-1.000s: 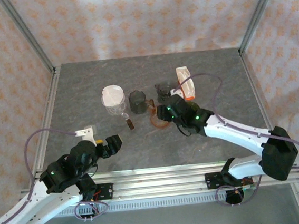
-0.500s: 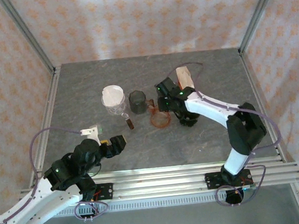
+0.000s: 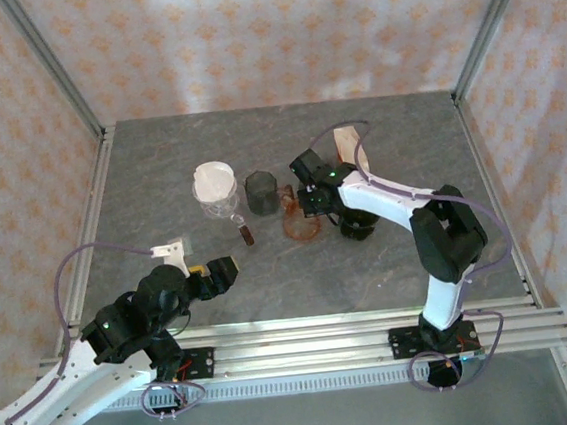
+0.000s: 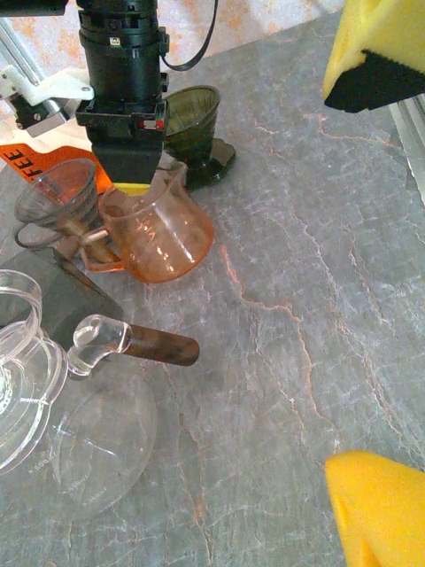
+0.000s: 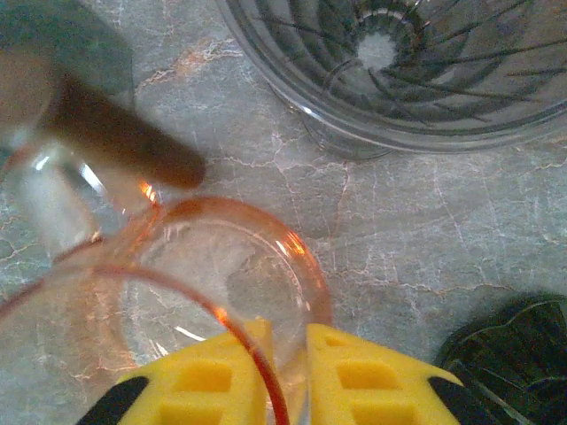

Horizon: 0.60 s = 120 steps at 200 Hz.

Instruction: Place the coffee filter in the dripper

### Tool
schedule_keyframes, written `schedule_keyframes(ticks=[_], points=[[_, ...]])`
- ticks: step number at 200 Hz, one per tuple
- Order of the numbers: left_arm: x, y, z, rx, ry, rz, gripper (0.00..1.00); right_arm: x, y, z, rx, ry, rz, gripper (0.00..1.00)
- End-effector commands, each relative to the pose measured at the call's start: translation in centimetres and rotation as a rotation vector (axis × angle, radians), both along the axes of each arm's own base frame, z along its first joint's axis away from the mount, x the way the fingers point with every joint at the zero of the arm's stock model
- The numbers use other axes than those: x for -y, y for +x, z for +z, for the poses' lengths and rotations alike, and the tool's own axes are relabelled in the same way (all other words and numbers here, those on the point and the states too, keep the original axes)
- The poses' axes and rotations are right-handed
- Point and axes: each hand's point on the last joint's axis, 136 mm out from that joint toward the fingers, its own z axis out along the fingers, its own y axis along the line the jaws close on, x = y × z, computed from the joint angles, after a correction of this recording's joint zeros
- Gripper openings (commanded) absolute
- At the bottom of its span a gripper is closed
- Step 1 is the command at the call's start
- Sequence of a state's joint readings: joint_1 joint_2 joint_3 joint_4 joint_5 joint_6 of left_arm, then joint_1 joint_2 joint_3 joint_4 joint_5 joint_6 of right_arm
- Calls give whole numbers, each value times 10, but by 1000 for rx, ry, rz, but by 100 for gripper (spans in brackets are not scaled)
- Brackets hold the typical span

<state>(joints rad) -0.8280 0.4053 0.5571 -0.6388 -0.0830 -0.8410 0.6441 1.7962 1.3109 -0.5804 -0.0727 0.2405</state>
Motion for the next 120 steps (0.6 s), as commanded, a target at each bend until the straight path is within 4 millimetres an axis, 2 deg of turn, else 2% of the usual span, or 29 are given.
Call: schedule_keyframes(ticks=[1, 34, 63, 120], points=[[-6, 2, 2, 7, -5, 31, 99, 4, -8, 7, -6, -5, 18, 10], [-4, 2, 2, 4, -8, 27, 99, 7, -25, 13, 5, -25, 41, 1], [-5, 2, 3, 7, -9, 28, 100, 14, -45, 22, 29, -60, 53, 1], [-5, 2, 3, 9, -10, 26, 99, 18, -99, 39, 101, -193, 149, 1]])
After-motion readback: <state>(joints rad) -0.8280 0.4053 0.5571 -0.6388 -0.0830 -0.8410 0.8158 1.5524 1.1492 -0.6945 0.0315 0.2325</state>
